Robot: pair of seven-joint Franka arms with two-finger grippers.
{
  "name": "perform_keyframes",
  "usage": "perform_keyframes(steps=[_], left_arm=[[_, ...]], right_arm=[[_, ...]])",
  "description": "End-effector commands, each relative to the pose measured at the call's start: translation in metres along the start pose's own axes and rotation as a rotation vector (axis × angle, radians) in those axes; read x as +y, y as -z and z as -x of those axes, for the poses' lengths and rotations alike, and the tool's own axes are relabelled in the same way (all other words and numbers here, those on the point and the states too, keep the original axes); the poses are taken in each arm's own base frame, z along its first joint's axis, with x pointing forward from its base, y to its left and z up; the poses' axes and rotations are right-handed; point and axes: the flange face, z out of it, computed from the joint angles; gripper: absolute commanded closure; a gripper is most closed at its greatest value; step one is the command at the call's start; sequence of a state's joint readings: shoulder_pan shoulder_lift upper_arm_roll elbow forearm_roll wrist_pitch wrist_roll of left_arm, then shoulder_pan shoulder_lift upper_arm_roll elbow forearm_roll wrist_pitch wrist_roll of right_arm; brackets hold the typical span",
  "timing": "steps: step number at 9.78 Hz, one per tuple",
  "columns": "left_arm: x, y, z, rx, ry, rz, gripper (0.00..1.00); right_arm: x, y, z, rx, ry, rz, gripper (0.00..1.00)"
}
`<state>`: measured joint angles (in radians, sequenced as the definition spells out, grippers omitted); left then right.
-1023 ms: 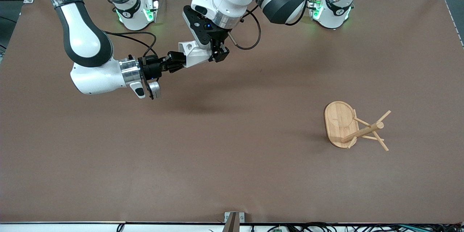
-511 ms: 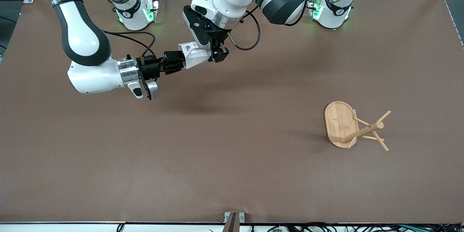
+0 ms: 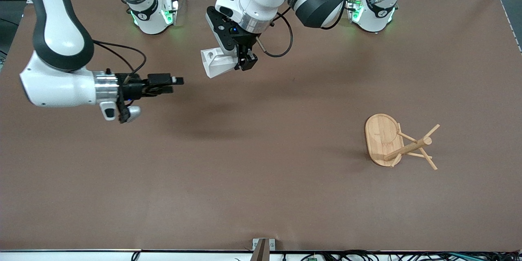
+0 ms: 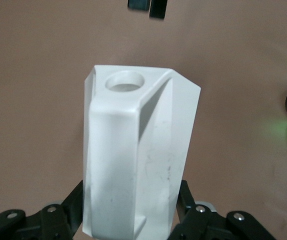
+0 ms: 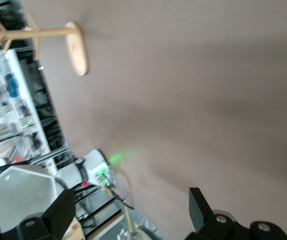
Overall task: Hang cup on rack
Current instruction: 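Open the right gripper and withdraw it while the left gripper holds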
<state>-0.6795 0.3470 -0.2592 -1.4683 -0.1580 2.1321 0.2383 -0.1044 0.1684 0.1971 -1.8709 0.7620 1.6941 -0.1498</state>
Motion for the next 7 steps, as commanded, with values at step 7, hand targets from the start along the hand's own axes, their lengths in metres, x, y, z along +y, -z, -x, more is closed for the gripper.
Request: perform_keyframes(steps=[7], left_arm=[[-0.010, -0.014, 0.004, -0.014, -0.017, 0.002, 1.00]], right_arm=[[0.016, 0.214, 0.029, 0.436, -0.192, 0.795, 0.00]])
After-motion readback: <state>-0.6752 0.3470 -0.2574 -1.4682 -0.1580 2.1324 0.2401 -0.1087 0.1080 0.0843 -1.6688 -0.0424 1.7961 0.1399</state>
